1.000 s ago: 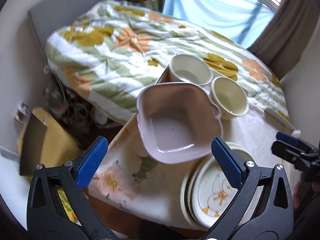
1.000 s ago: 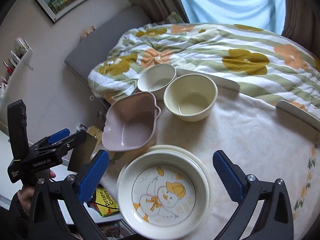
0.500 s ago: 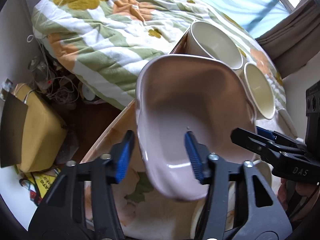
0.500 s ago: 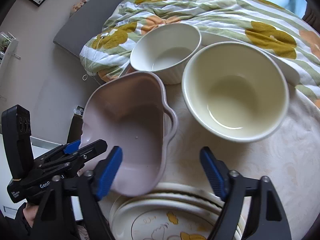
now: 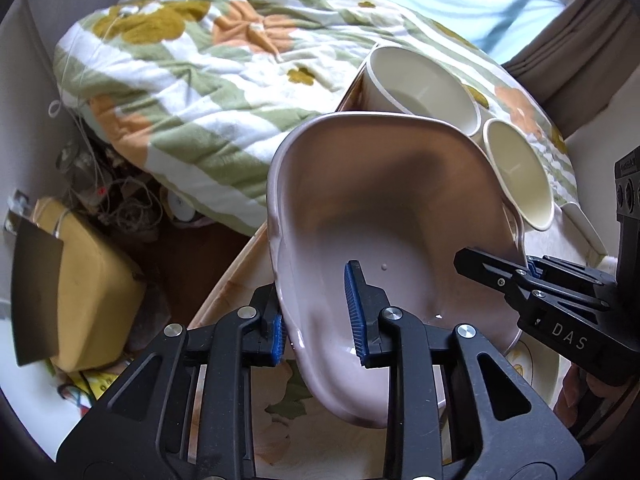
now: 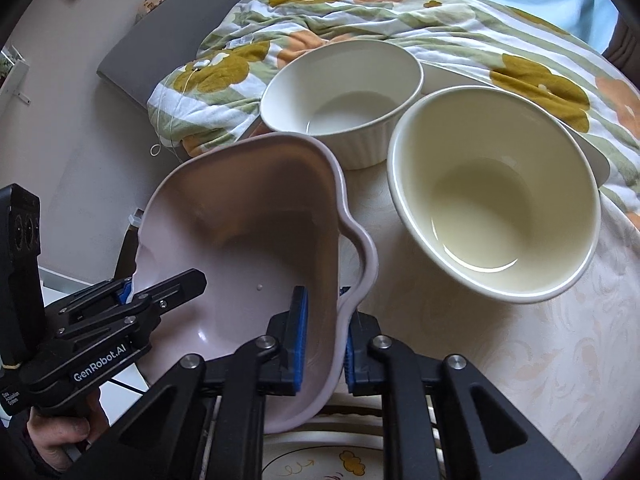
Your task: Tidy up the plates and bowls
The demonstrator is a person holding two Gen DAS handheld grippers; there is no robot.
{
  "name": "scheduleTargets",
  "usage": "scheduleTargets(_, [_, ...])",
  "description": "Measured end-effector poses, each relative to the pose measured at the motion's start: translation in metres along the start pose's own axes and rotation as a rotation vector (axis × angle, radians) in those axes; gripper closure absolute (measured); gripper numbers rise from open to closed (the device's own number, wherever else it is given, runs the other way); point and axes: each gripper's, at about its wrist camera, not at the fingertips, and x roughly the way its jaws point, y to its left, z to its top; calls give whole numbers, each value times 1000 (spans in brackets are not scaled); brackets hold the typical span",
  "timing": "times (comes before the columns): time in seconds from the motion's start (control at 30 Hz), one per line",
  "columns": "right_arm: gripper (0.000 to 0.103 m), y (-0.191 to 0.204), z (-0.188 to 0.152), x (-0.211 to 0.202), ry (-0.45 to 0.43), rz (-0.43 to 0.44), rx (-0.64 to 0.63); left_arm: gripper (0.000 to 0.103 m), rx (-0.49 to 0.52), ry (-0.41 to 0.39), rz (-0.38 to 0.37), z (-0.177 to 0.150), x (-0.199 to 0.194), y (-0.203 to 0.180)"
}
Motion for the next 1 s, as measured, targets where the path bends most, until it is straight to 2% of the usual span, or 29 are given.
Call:
scheduleTargets(0.2, [89,5,-8,-37,-69,3,-4,80,48,-61,7,-1,-42,-23])
scheduleTargets(0.4, [89,-4,-36,-107,-161,-11,12,80,122,-114,0,-18,-96,-81])
scheduleTargets(0.53, [89,-28,-73,-160,-207,-18,68,80,187,-136,-28,-43,-126,-134])
scheduleTargets(0.7, [89,-62,-125,-215,-263,-63,139,80,276,-134,-85,-81,-145,-207])
scheduleTargets(0.83, [89,-96,-169,-255,-297,-119,213,80,339,-117,-148,-112,-148,-264])
scheduleTargets(1.0, [89,-143,-222,-286,-295,-208,298,80,416,-58,-233,-150,-129,-330])
